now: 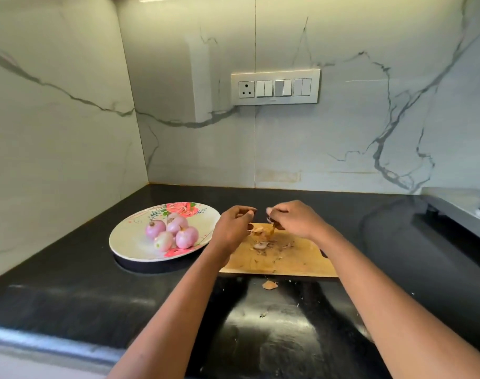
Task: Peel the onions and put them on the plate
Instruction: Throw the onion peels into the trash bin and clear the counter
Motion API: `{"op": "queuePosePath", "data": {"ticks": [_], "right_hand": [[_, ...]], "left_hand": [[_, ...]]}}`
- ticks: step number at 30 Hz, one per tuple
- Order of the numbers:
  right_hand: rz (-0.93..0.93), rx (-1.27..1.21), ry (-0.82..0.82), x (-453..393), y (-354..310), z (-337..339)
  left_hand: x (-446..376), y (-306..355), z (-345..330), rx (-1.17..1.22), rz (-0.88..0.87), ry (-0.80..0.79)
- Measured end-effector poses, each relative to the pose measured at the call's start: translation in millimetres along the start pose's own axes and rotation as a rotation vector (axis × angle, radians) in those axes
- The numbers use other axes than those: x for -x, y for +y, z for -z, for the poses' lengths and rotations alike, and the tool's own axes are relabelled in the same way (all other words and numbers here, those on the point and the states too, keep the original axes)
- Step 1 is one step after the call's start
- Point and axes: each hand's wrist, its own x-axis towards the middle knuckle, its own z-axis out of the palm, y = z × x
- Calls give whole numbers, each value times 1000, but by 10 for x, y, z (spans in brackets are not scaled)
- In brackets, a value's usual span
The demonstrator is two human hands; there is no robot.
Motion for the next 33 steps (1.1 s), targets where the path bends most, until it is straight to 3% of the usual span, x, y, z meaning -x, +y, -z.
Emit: {"op": "queuePosePath", "data": {"ticks": [4, 9, 15, 20, 24, 29, 33], "right_hand": [[-32, 60, 85, -239, 146, -76], [-23, 196, -12, -460, 208, -260], [48, 80, 137, -521, 142, -349], [139, 108, -107, -319, 19, -188], [82, 5, -22, -164, 4, -136], [71, 41, -148, 59, -19, -222], [115, 86, -34, 209, -15, -152]], "left_hand": [[-66, -20, -11, -96, -60, 5], [-118, -122, 36, -14, -92, 86], [-120, -158, 75, 34, -99, 137], [-50, -135, 107, 19, -81, 138], [50, -81, 155, 47, -37, 119], [201, -43, 295, -22, -57, 132], [326, -60, 369, -118, 3, 108]]}}
